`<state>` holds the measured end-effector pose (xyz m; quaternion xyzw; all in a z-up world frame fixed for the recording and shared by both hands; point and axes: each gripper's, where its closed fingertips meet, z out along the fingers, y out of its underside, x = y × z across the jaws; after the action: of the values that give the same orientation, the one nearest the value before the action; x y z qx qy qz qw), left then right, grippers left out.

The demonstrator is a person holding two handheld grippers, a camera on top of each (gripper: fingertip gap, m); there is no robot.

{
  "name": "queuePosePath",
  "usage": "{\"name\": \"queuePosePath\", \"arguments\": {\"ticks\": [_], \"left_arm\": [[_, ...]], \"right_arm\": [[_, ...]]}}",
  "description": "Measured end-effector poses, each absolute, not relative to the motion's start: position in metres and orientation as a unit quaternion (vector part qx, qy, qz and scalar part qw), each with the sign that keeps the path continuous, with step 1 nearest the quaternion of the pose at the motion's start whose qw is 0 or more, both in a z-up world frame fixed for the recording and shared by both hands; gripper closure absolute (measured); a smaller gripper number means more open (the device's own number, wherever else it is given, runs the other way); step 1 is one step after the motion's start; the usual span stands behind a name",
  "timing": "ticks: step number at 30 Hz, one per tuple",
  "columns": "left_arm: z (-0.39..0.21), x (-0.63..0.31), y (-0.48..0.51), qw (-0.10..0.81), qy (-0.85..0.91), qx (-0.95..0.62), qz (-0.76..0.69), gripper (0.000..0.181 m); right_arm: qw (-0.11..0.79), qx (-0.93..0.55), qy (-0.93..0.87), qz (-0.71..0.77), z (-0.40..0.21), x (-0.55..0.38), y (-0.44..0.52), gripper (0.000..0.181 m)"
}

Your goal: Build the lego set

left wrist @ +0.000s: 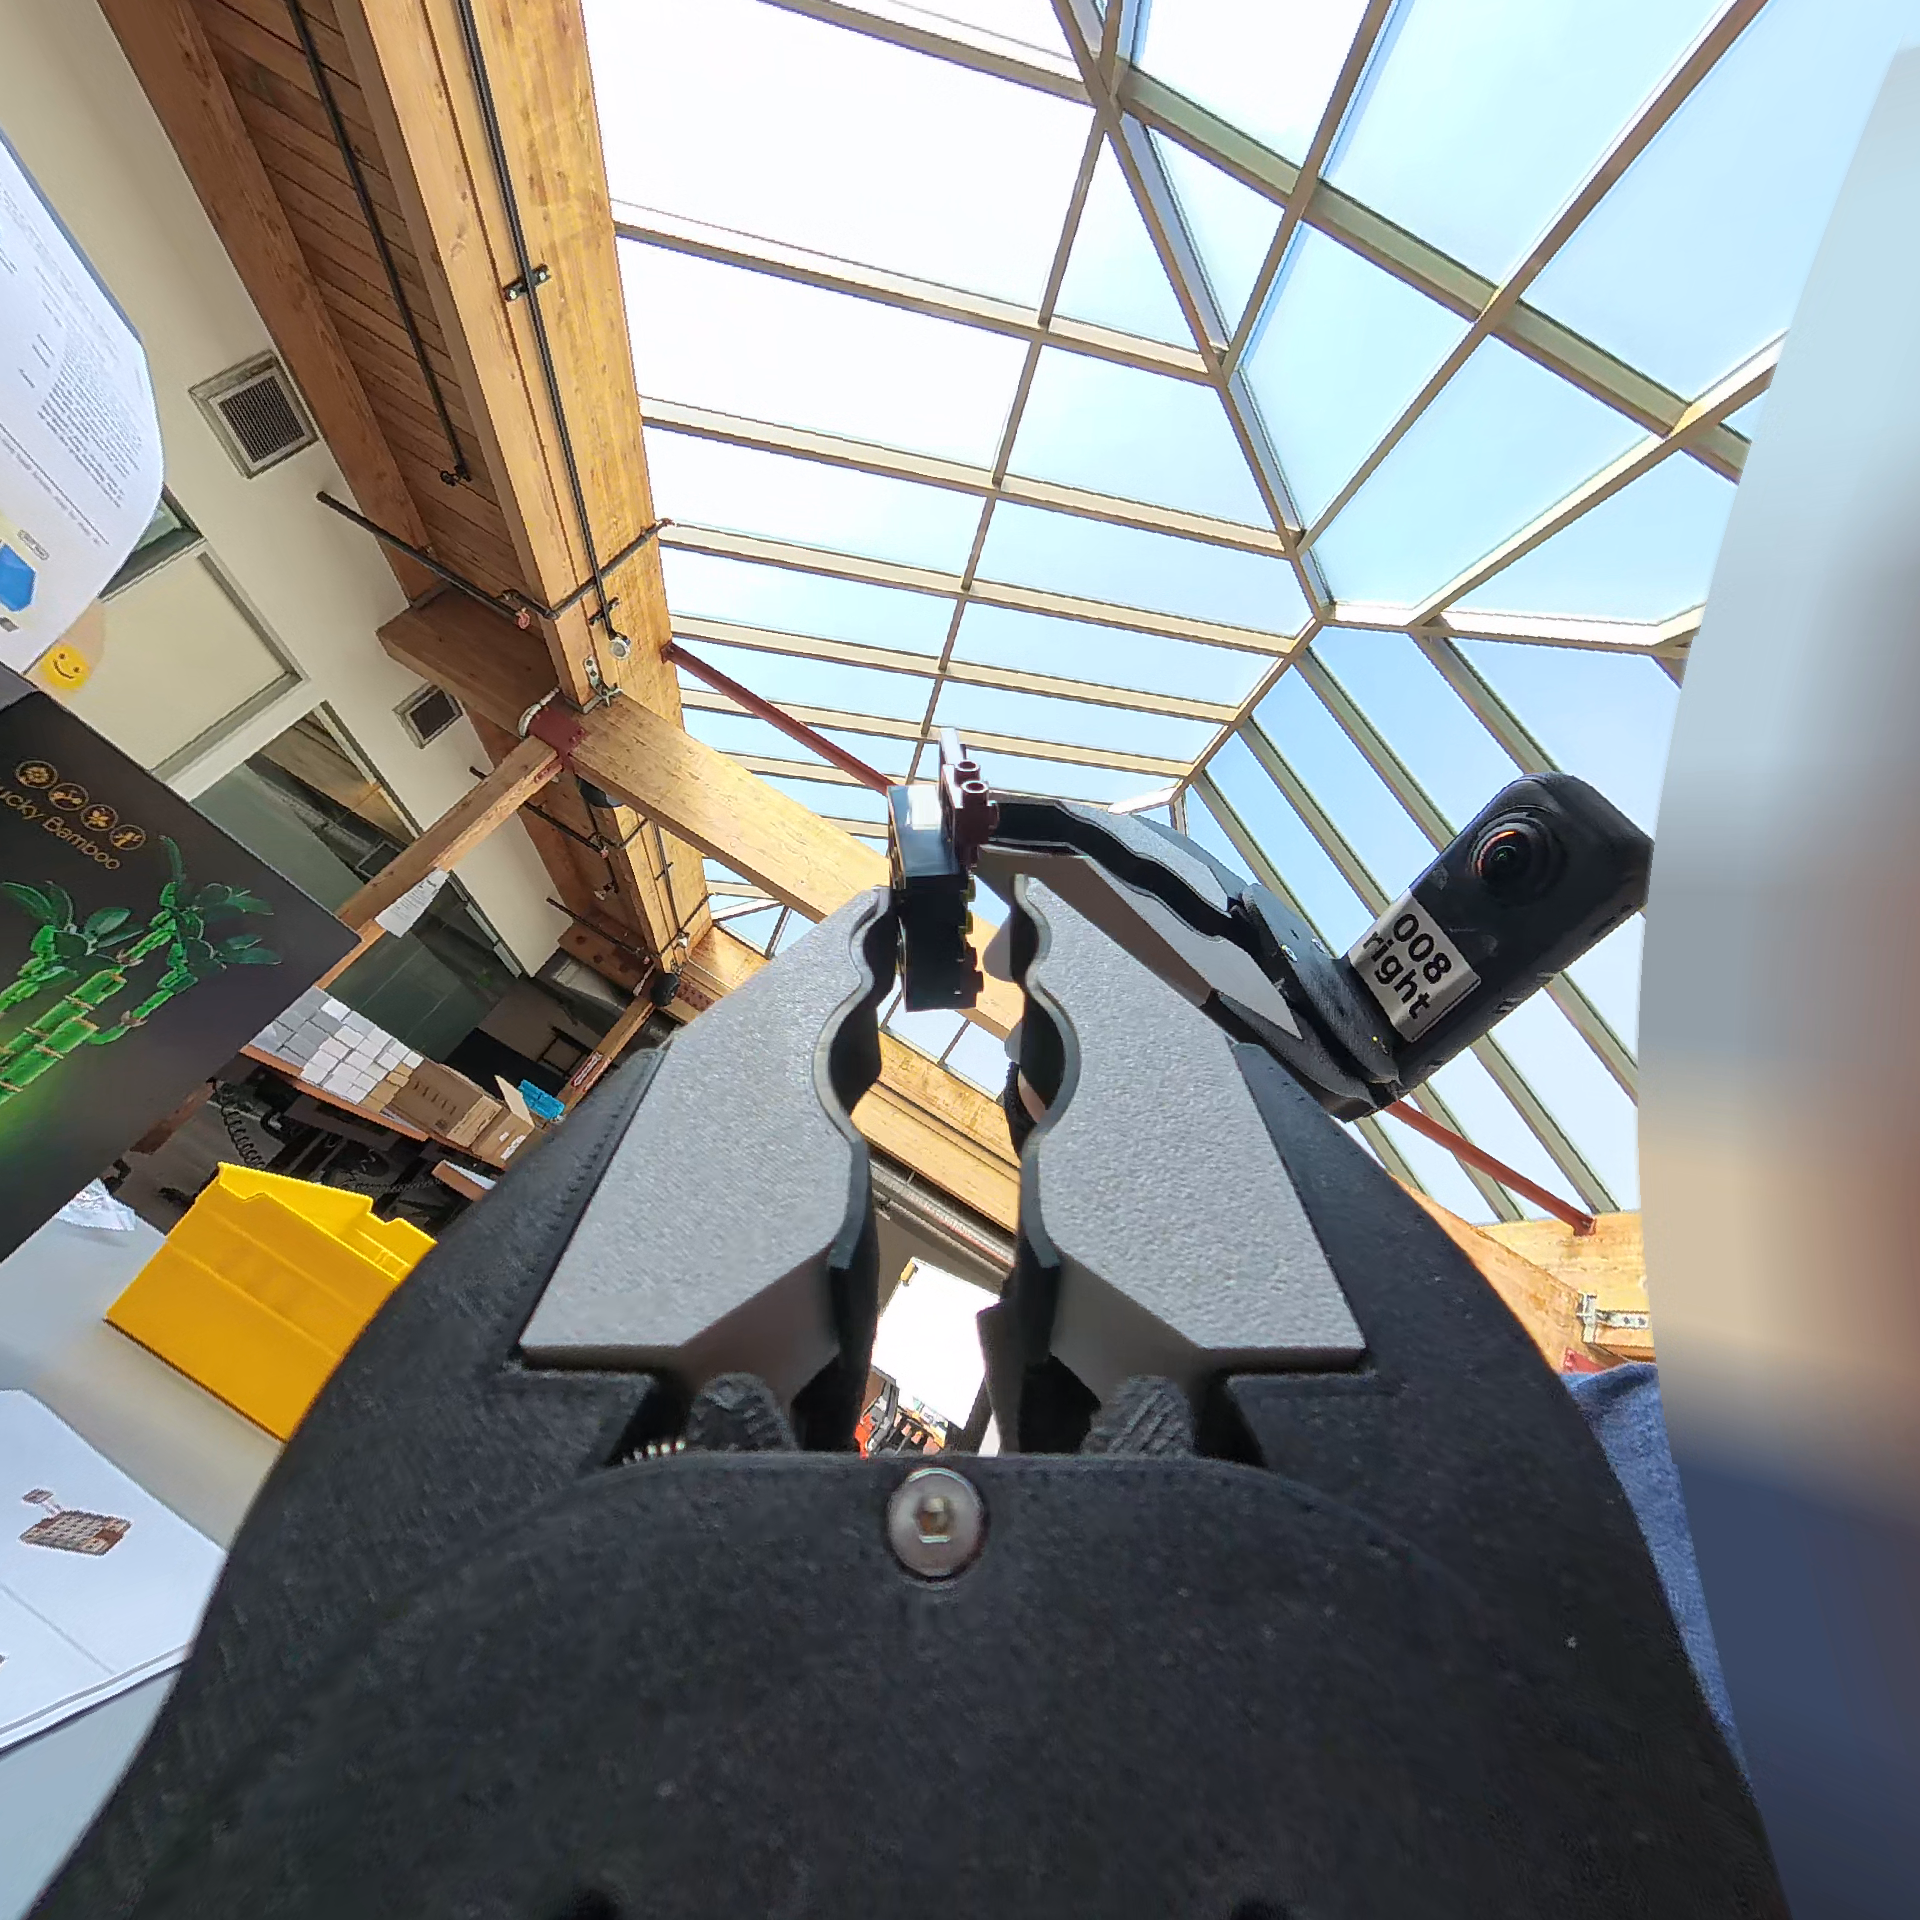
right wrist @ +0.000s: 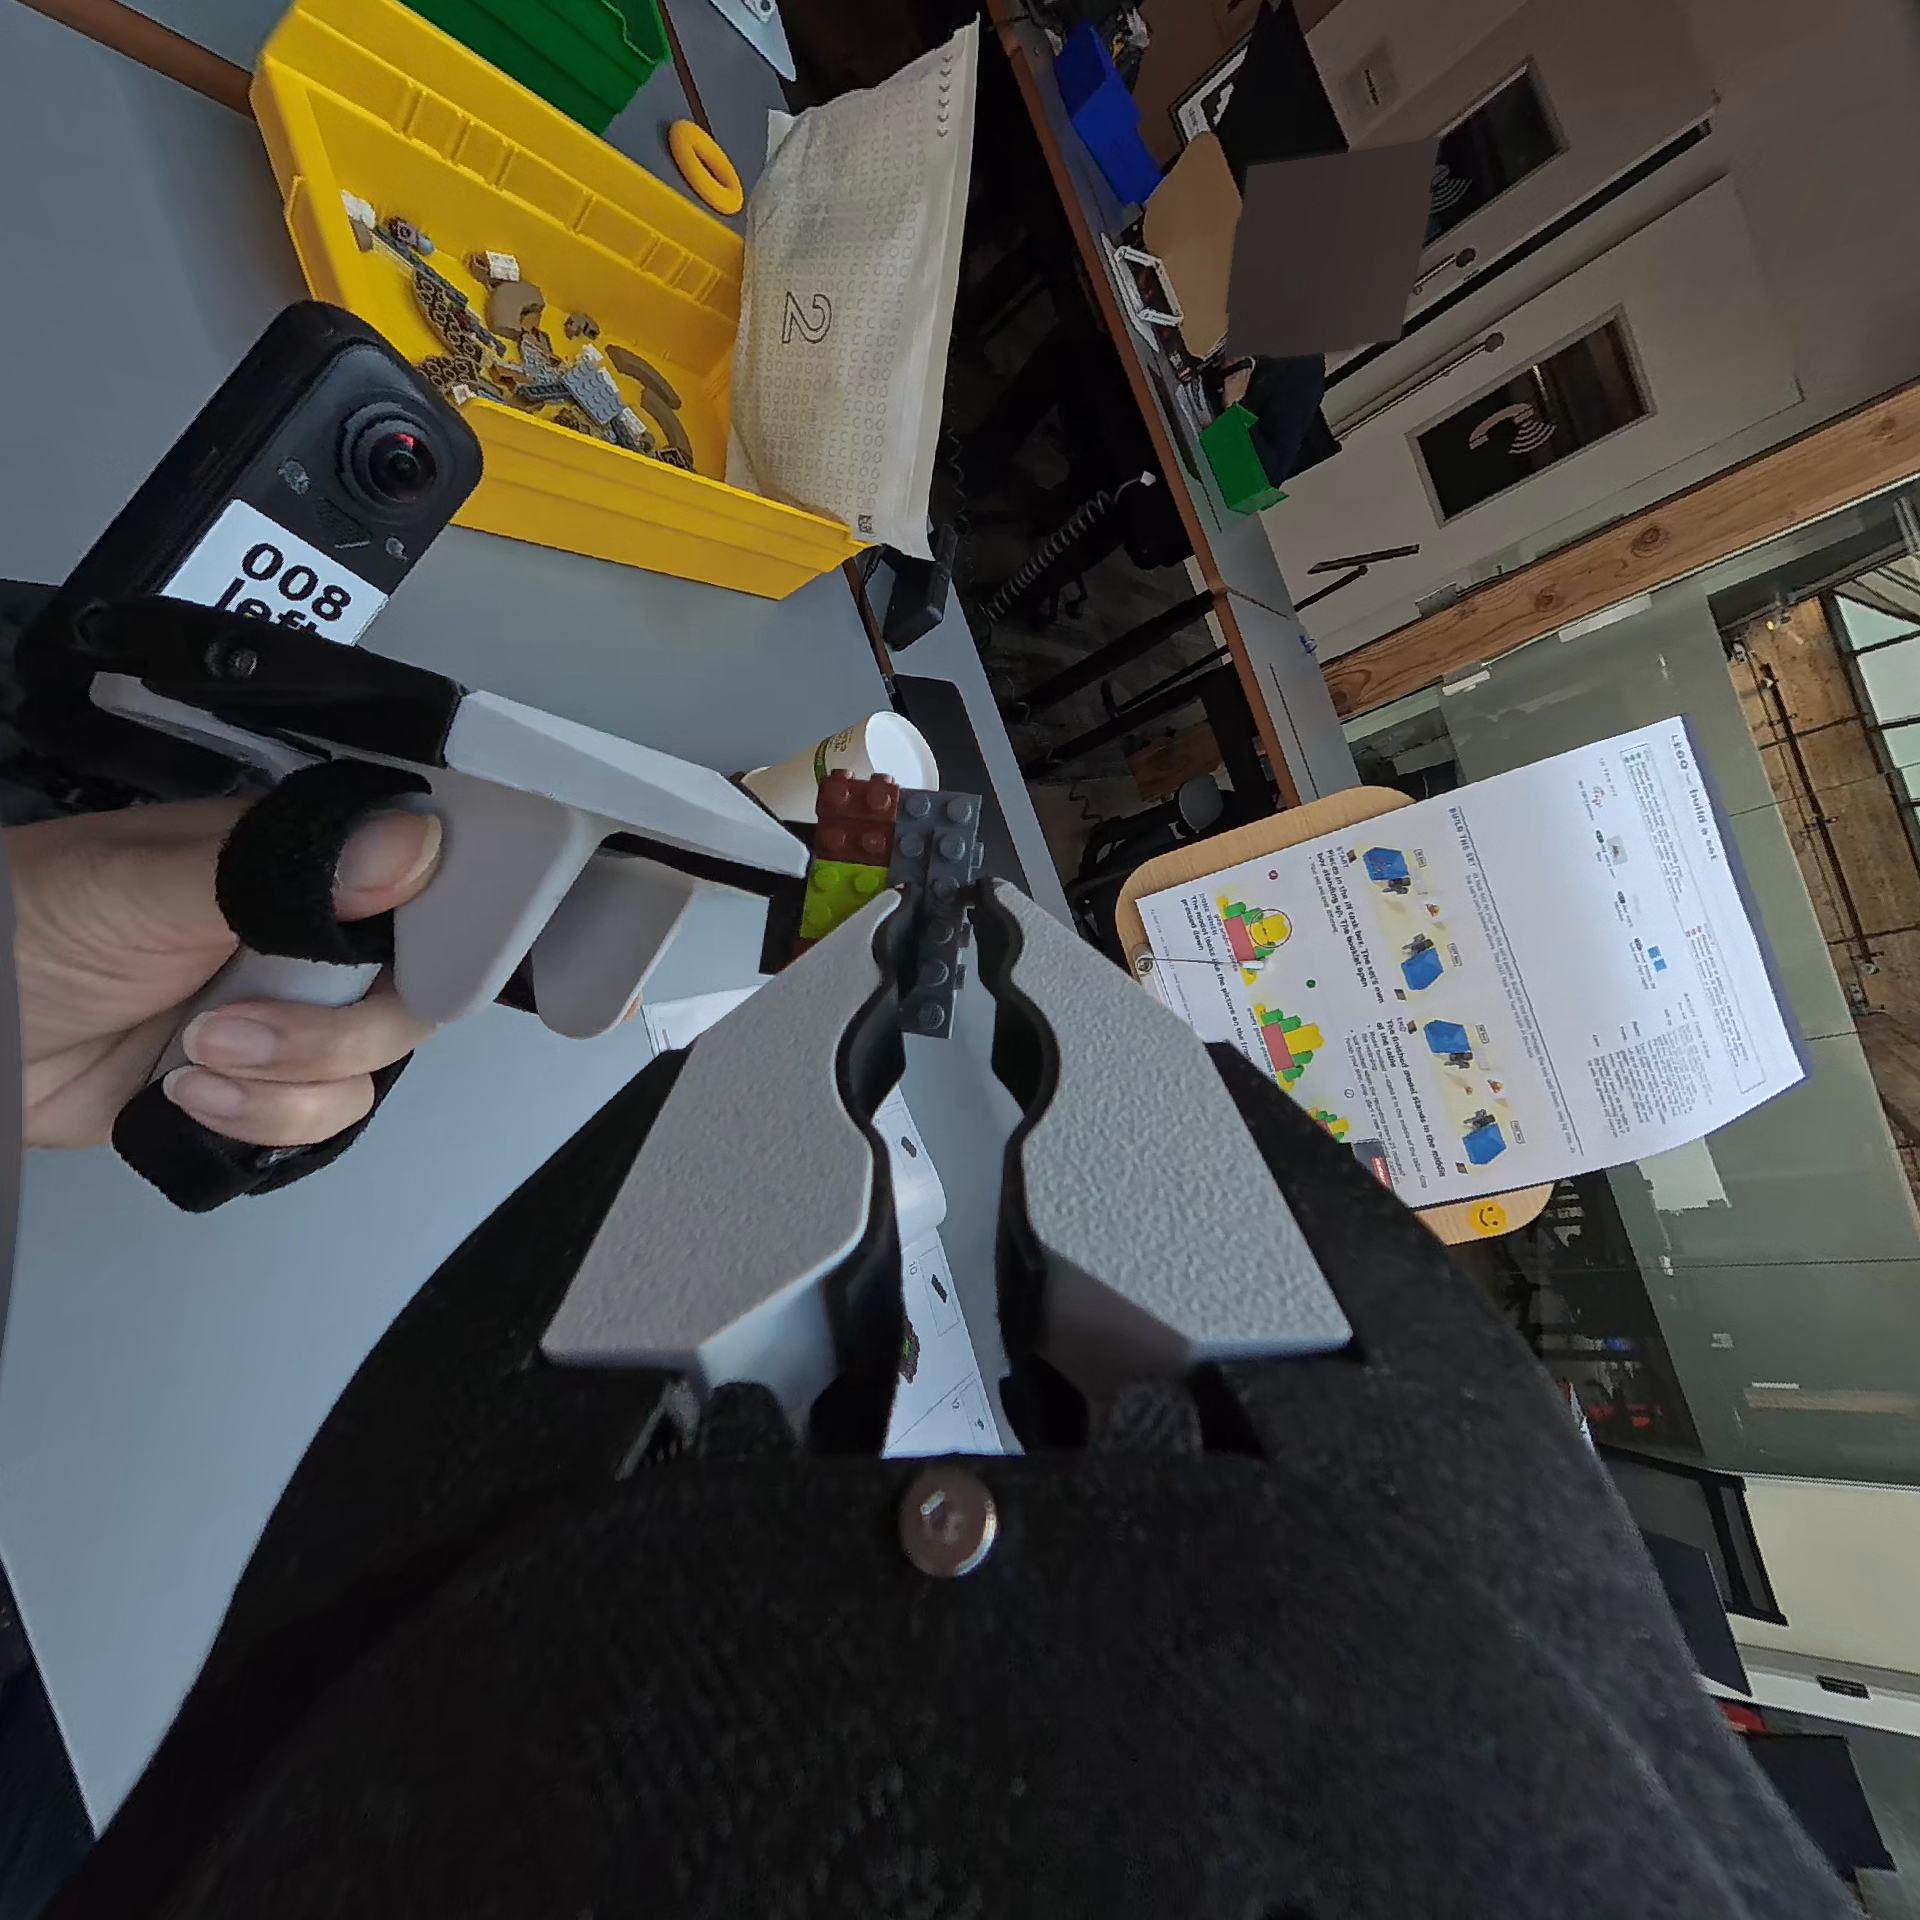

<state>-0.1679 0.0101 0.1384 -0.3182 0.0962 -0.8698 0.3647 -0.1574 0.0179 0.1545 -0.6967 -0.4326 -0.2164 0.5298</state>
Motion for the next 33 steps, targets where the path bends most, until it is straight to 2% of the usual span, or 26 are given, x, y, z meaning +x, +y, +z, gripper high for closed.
{"name": "queuePosePath", "arguments": {"ticks": [1, 2, 33], "left_arm": [[0.138, -0.166, 0.01, 0.362, 0.097, -0.321, -0.87, 0.163], [0.136, -0.164, 0.011, 0.362, 0.097, -0.328, -0.867, 0.17], [0.135, -0.162, 0.014, 0.397, 0.09, -0.327, -0.853, 0.169]], "right_arm": [[0.532, -0.695, -0.433, -0.218, 0.155, -0.158, 0.018, 0.172], [0.534, -0.693, -0.433, -0.217, 0.155, -0.159, 0.017, 0.172], [0.544, -0.682, -0.431, -0.232, 0.143, -0.163, 0.017, 0.172]]}}
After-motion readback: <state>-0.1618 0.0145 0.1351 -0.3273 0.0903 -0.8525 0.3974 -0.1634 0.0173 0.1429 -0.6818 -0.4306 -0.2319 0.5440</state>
